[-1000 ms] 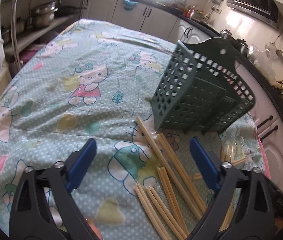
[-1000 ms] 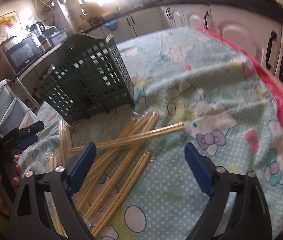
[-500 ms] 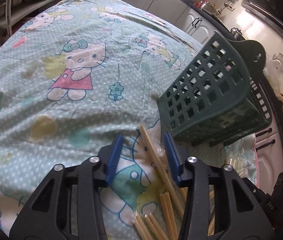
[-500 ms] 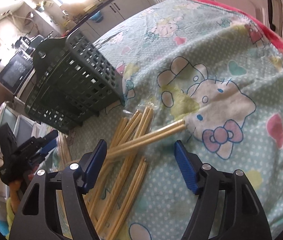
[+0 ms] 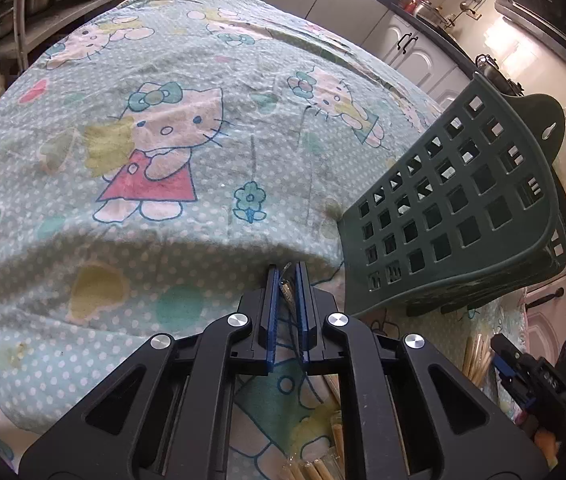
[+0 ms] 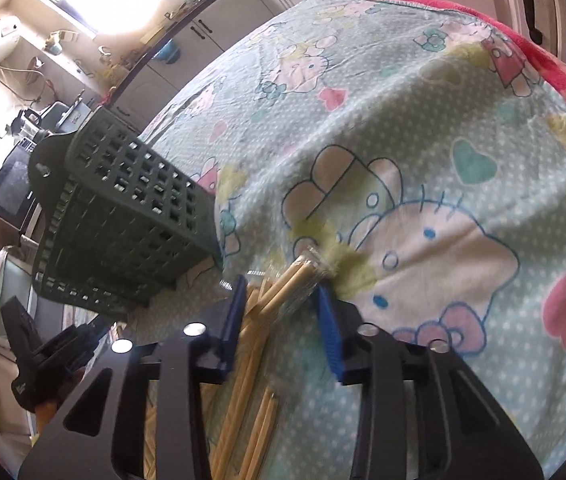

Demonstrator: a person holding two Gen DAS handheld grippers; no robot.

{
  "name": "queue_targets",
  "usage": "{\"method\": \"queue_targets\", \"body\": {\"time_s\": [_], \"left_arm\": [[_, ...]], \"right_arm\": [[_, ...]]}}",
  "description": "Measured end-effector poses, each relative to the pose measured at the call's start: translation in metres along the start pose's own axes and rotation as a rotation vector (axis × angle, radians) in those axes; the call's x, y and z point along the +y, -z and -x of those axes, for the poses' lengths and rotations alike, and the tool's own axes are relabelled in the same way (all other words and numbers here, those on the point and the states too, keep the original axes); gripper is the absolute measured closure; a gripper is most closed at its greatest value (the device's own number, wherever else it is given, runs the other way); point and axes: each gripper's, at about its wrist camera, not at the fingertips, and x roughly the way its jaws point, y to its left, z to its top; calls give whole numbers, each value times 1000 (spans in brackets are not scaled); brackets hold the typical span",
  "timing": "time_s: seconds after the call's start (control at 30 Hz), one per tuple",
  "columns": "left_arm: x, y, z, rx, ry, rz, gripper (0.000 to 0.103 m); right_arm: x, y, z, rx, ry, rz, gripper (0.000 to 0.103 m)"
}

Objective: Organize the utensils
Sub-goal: 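Lower the left tool onto a chopstick and close it while the right tool grasps another chopstick, then lift the held chopsticks with both tools and lower them into the green caddy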

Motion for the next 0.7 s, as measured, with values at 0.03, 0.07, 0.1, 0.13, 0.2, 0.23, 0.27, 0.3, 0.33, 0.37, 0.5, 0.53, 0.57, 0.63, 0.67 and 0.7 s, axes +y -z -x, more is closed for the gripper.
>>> {"method": "queue_targets", "body": {"time_s": [0.03, 0.07, 0.1, 0.13, 0.2, 0.23, 0.27, 0.3, 0.33, 0.37, 0.5, 0.53, 0.57, 0.63, 0.67, 0.7], "left_arm": [[0, -1, 0, -3, -1, -3, 98], [-1, 0, 0, -4, -4, -7, 99], [-2, 0, 1, -7, -8, -15, 99], [-3, 0, 1, -10, -11, -20, 99], [-4, 0, 5, -20, -11, -25, 99], [-5, 0, 8, -29, -6, -31, 99], [-7, 0, 12, -38, -5, -35, 99], [-8, -1, 15, -47, -3, -38, 99], [-9, -2, 19, -56, 0, -42, 99], [-10, -2, 26, -72, 4, -50, 99], [-16, -6, 48, -118, 17, -74, 100], [-18, -7, 56, -133, 24, -80, 100], [-20, -8, 61, -143, 26, -86, 100], [-25, -8, 74, -167, 30, -104, 100], [-28, -9, 81, -182, 33, -114, 100], [-31, -9, 87, -192, 38, -123, 100]], "right_arm": [[-1, -2, -2, -2, 3, 0, 76], [-1, -4, -2, -4, 4, 2, 78], [0, -6, -3, -7, 8, 8, 83], [1, -8, -4, -7, 7, 18, 84], [0, -10, -4, -9, 1, 17, 86], [1, -11, -3, -10, -5, 15, 87], [1, -12, -2, -13, -14, 16, 87], [2, -13, 1, -19, -21, 18, 88], [4, -13, 3, -23, -30, 20, 88], [6, -13, 6, -28, -49, 28, 89], [21, -13, 25, -62, -105, 88, 91], [25, -13, 30, -70, -117, 105, 92], [32, -13, 37, -85, -133, 137, 92], [44, -13, 47, -103, -160, 184, 93], [51, -13, 53, -112, -178, 215, 94], [58, -12, 58, -118, -192, 241, 94]]}}
